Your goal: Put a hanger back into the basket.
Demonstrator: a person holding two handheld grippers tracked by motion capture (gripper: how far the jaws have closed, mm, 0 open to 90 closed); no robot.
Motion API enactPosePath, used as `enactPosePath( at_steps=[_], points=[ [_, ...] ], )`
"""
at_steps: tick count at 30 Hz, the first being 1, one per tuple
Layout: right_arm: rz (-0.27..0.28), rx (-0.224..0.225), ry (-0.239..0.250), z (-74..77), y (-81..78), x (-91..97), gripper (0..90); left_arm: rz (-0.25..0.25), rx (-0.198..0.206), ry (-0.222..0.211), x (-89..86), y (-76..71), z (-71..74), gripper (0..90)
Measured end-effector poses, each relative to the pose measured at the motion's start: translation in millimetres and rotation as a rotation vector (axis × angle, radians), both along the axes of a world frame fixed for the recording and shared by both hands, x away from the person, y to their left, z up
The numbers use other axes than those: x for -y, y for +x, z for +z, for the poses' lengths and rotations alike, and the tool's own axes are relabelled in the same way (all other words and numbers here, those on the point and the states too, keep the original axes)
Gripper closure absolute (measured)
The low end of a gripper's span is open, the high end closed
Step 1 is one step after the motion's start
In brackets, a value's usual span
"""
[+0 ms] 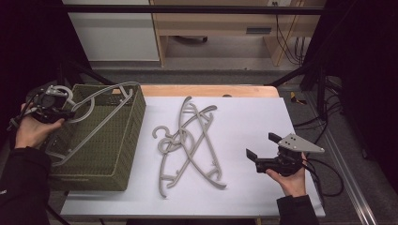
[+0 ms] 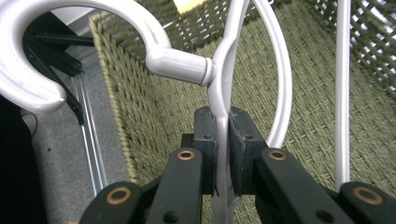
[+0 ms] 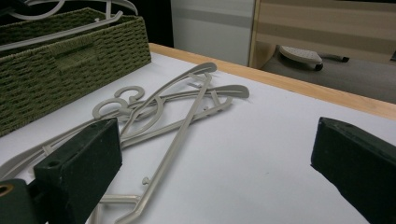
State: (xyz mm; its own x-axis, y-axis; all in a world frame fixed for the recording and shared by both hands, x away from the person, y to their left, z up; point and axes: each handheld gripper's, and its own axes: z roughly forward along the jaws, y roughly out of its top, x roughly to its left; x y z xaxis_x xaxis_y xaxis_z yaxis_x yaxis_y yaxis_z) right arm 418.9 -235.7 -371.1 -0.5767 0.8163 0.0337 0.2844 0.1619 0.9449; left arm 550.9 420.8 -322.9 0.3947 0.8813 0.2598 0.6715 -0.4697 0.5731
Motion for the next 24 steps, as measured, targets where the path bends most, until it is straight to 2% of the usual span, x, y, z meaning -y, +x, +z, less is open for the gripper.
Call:
enactPosePath(
  at_steps=[2,8,11,16,19,24],
  points=[
    [-0.002,0.0,-0.001,-0.2,0.2,-0.3,2.3,0.003,-0.004,0.003,-1.2,0.0,-5.1,82.7],
    [-0.001,-0.001,-0.002,-0.5,0.4,-0.7,2.3,0.027,-0.001,-0.001,-8.1,-2.2,-8.3,82.7],
    [-0.001,-0.001,0.0,-0.4,0.3,-0.6,2.3,0.04,-0.014,0.002,-10.8,-2.3,-11.5,82.7],
    [-0.002,0.0,-0.001,-0.3,0.1,-0.5,2.3,0.034,-0.038,0.018,-4.1,1.6,-23.1,82.6],
    [-0.001,0.0,-0.001,-0.4,0.2,-0.6,2.3,0.043,-0.05,0.006,-1.2,3.6,-31.9,82.6],
    [-0.001,-0.002,-0.003,-0.6,0.3,-1.1,2.3,0.055,-0.074,0.013,1.2,4.9,-43.1,82.4]
  ],
)
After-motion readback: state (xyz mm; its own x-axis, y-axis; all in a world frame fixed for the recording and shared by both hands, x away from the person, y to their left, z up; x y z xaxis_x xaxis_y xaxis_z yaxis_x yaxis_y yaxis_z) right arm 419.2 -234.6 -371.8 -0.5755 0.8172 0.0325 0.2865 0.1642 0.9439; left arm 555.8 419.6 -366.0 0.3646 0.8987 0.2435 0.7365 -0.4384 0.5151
